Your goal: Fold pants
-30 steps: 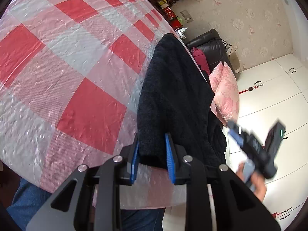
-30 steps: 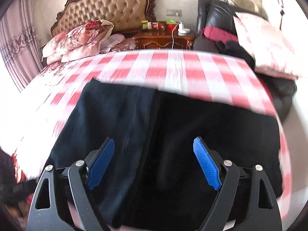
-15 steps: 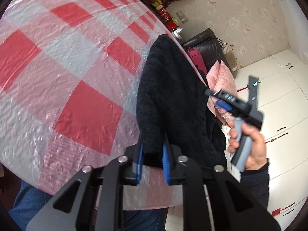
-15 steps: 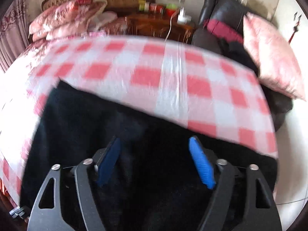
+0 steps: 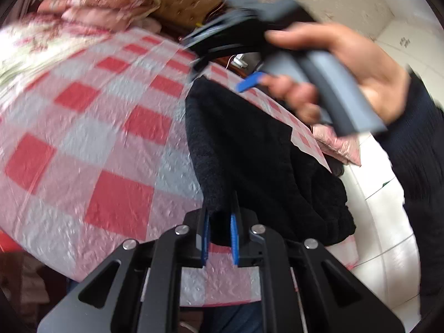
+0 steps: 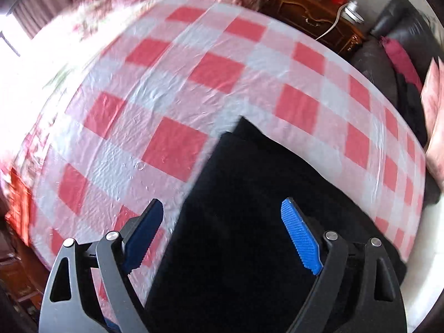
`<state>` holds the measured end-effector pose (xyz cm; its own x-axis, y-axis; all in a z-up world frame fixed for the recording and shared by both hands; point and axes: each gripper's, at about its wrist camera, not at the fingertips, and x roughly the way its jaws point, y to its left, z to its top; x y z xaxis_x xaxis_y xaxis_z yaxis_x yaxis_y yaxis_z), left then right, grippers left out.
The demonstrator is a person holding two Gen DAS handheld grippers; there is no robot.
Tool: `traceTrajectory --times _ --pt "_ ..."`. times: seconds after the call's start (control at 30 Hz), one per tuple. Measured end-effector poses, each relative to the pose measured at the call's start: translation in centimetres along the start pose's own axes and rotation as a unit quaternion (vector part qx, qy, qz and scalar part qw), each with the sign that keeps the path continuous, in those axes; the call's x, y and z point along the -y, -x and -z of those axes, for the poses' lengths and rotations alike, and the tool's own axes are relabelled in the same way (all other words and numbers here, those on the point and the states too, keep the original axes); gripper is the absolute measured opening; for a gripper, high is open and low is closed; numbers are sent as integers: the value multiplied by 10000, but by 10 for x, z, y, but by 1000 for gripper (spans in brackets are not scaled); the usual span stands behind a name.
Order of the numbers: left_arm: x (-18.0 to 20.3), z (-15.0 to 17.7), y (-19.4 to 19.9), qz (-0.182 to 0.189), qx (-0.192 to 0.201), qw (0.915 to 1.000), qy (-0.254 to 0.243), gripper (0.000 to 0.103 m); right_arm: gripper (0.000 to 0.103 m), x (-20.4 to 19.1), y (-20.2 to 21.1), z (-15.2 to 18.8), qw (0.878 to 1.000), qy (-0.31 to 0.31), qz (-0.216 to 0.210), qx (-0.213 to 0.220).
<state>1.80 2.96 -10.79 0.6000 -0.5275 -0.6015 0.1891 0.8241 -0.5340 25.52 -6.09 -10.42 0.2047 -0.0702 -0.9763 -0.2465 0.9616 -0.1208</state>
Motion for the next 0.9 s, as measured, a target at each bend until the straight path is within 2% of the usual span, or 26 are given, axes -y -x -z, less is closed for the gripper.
traceTrajectory --times 0.2,0.37,0.5,0.6,0.7,0.73,0.8,0.9 --pt "9 -3 5 -1 55 9997 -236 12 82 -35 -19 -14 9976 358 524 -262" --pt "13 -5 10 38 120 9992 -386 12 69 -48 -34 -11 9888 699 1223 -489" --pt "22 -5 17 64 222 9984 -522 11 65 -45 -42 -9 9856 736 1400 -592" --pt "25 -5 21 92 248 9982 -541 11 48 -41 -44 -9 9842 810 1445 -630" --pt "27 -5 25 115 274 9981 -543 11 35 -36 -41 -7 9878 847 1145 -630" --pt "27 -4 26 115 279 9981 -546 11 28 -32 -38 -7 9898 796 1021 -597" --pt "30 -3 28 112 287 9980 -554 11 20 -22 -25 -8 9942 672 664 -509" --pt "36 -2 33 163 356 9976 -570 11 15 0 -2 -10 9986 389 74 -343"
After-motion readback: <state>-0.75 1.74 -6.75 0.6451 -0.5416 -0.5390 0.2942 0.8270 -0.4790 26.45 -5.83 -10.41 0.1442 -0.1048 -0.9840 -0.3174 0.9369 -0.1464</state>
